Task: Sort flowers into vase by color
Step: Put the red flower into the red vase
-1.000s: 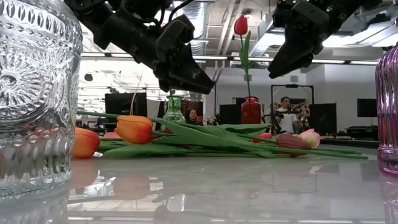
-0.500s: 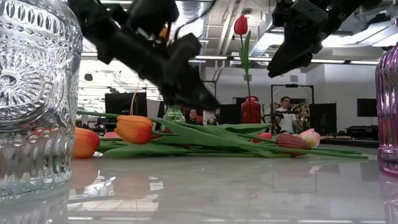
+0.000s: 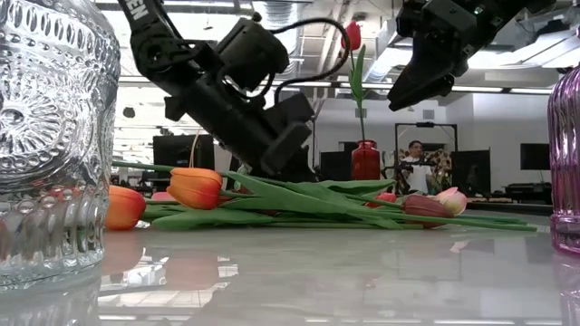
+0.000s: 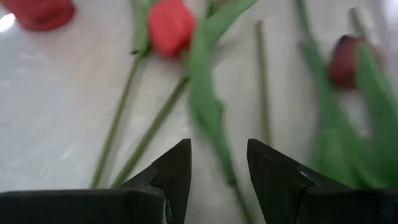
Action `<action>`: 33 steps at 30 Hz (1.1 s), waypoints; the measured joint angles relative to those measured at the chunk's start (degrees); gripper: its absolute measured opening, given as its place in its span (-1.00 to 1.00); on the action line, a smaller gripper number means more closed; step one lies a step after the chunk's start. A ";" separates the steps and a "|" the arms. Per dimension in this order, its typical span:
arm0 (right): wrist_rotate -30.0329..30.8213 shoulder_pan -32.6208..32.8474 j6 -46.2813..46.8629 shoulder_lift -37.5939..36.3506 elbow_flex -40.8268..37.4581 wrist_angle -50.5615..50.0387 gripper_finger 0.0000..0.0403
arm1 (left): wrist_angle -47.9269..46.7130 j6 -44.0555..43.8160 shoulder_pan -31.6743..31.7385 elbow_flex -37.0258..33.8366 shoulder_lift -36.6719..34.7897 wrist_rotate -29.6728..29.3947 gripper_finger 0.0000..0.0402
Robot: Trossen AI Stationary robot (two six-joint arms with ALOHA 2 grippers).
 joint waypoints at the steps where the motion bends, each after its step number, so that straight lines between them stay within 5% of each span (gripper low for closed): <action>1: 0.00 0.00 0.00 0.00 0.00 -0.08 0.08 | -0.66 -0.44 0.00 -0.02 0.00 -0.59 -0.29; 7: 0.00 0.00 -0.01 0.00 0.00 -0.05 0.08 | -2.90 -1.37 -0.04 -0.02 -0.02 -1.13 -0.42; 18: 0.00 0.00 -0.02 0.00 0.00 -0.10 0.08 | -2.58 -1.36 -0.04 0.26 -0.02 -0.01 -0.95; 33: 0.02 0.00 -0.02 0.00 -0.02 -0.13 0.08 | -2.44 -0.53 0.23 2.62 -3.88 0.48 -0.99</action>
